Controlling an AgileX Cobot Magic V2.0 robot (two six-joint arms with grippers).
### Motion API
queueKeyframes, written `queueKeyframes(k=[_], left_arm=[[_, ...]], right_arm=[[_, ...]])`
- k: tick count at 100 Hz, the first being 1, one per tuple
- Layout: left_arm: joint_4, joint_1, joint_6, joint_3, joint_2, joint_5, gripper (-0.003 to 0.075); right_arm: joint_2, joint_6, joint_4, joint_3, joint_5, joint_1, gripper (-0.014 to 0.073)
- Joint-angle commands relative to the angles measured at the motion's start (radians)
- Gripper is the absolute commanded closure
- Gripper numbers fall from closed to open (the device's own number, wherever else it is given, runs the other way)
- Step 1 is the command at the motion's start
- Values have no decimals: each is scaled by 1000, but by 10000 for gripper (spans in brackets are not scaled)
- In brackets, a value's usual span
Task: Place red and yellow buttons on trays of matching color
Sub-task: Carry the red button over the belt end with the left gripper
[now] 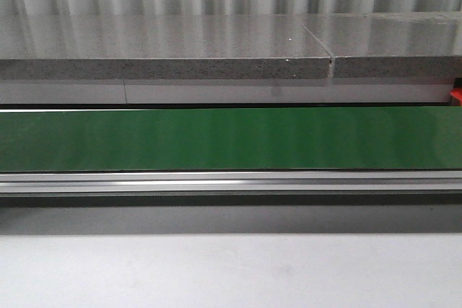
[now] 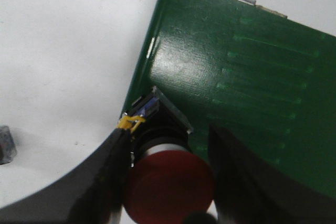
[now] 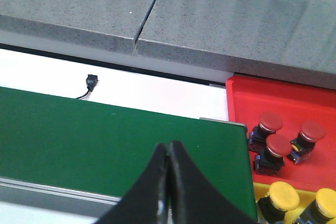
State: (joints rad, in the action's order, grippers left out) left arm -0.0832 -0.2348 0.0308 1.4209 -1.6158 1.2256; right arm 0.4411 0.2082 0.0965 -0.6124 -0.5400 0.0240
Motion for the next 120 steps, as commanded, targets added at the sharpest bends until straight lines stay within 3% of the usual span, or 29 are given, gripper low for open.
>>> queueKeyframes(k=[1, 17, 33, 41, 82, 98, 120], left_arm=[[-12, 30, -2, 33, 0, -12, 533], [-19, 43, -2, 33, -32, -42, 484], [-43, 43, -2, 33, -45, -39, 232], [-43, 43, -2, 33, -49, -50, 173], [-19, 43, -2, 33, 43, -148, 176], [91, 12, 39, 33, 97, -41, 176], [83, -104, 30, 22, 144, 43, 176]], right_arm=[[6, 9, -6, -25, 69, 1, 662], [6, 9, -6, -25, 69, 1, 662], [6, 9, -6, -25, 69, 1, 662], [6, 9, -6, -25, 69, 1, 662], [6, 9, -6, -25, 69, 1, 662], [6, 9, -6, -25, 69, 1, 662], [6, 9, -6, -25, 69, 1, 662]])
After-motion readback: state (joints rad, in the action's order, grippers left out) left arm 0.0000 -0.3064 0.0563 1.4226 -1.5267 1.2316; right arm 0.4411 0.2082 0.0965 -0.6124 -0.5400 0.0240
